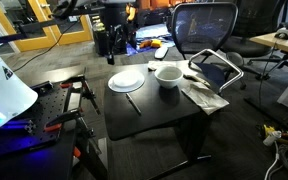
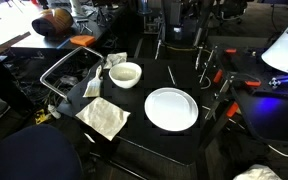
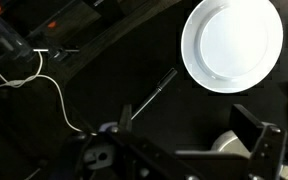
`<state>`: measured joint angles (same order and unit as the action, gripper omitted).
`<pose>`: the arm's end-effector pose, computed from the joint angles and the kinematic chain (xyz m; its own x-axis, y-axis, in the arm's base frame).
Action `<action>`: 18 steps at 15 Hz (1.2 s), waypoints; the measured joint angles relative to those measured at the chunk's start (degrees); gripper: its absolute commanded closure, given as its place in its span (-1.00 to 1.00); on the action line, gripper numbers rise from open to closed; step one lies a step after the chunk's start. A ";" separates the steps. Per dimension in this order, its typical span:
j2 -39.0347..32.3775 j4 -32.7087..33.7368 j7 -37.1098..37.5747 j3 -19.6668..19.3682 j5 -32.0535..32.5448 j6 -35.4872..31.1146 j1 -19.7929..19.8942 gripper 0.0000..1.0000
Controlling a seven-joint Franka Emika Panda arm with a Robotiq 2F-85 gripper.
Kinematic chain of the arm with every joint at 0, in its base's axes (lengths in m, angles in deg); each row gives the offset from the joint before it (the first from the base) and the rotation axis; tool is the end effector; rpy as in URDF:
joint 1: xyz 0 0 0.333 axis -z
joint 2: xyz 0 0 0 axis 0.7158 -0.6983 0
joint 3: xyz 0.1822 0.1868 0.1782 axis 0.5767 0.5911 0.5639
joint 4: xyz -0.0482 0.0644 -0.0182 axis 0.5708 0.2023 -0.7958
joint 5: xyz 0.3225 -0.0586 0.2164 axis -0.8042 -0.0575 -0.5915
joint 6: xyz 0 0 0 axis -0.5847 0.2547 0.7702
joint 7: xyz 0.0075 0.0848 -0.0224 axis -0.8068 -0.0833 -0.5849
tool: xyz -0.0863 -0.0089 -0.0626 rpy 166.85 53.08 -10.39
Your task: Put the pen in the bowl
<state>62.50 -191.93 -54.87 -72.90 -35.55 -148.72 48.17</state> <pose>0.3807 -0.0087 0.2460 0.8133 -0.5730 -0.1013 -0.5782 -0.8153 -0.0303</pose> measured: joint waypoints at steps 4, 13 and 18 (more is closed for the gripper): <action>-3.21 -0.41 6.87 0.00 -0.34 -5.20 0.00 -1.00; -14.63 -0.46 8.37 0.22 -16.28 -15.14 -0.35 -1.00; -19.97 0.15 6.13 2.70 -27.58 -20.01 0.24 -1.00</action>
<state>42.53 -191.77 -48.74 -70.20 -63.13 -168.74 48.41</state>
